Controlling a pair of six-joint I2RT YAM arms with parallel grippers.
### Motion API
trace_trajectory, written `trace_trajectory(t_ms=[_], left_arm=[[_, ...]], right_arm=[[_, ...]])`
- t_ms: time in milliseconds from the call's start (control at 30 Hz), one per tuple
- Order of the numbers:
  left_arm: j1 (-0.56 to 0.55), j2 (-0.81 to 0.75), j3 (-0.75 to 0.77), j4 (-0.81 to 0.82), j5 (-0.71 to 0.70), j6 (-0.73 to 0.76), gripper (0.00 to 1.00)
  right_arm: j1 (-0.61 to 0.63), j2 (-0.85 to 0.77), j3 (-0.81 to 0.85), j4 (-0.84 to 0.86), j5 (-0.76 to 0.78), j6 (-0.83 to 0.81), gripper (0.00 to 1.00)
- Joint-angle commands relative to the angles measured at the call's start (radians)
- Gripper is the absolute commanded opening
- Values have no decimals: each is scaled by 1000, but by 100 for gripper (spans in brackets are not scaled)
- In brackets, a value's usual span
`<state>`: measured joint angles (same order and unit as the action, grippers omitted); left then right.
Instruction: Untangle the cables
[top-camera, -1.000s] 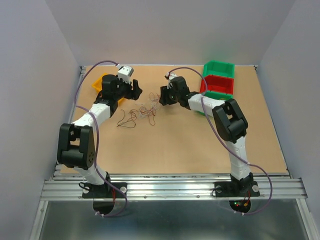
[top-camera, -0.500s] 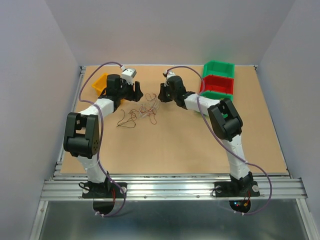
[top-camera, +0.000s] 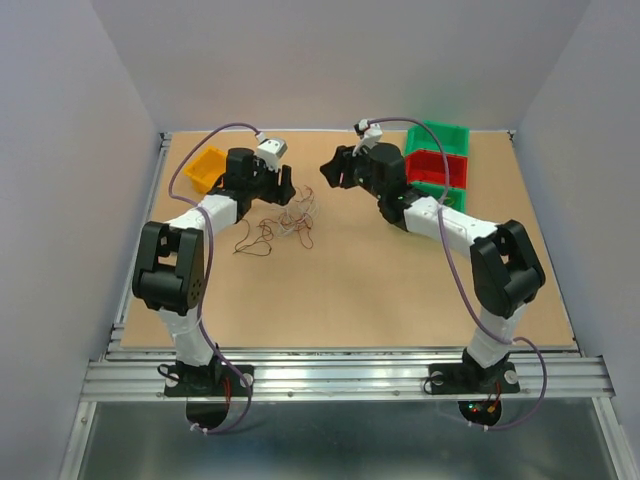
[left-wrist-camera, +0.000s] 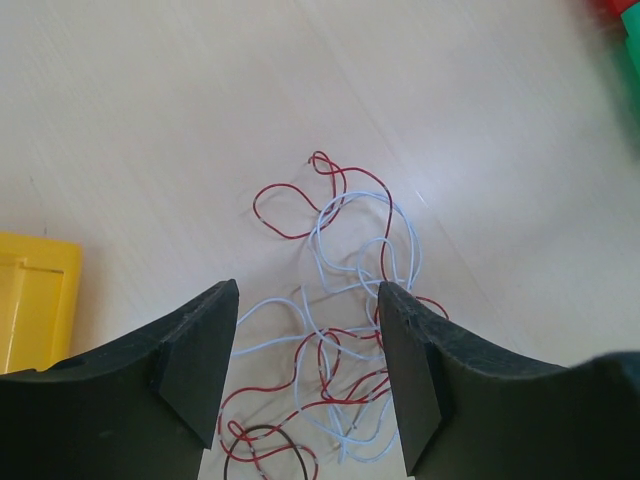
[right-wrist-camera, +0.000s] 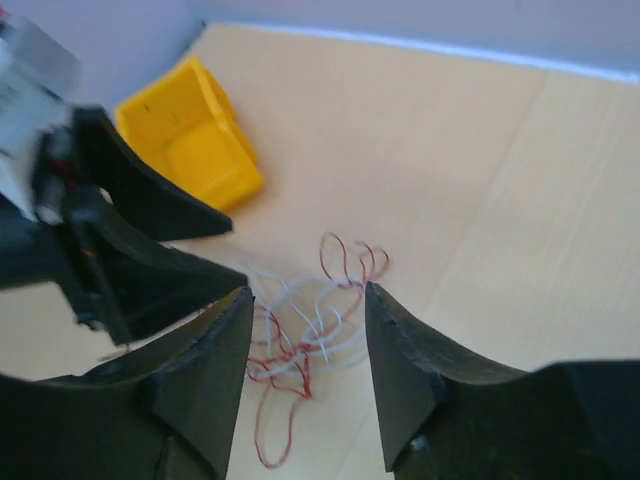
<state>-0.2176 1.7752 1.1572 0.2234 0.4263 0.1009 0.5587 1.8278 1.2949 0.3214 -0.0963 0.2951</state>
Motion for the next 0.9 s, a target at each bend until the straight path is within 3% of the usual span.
trace_trajectory(t_ms=[0,233,867], left_arm=[[-16,16,59,-15,-40,22,69],[-17,46,84,-39,-84,10,68],[3,50,101,-50,-104,-23,65]], right_arm=[[9,48,44,64,-26,7,56],[10,267,228,-25,-33,25,57],[10,499,468,-105,-83,73,54]])
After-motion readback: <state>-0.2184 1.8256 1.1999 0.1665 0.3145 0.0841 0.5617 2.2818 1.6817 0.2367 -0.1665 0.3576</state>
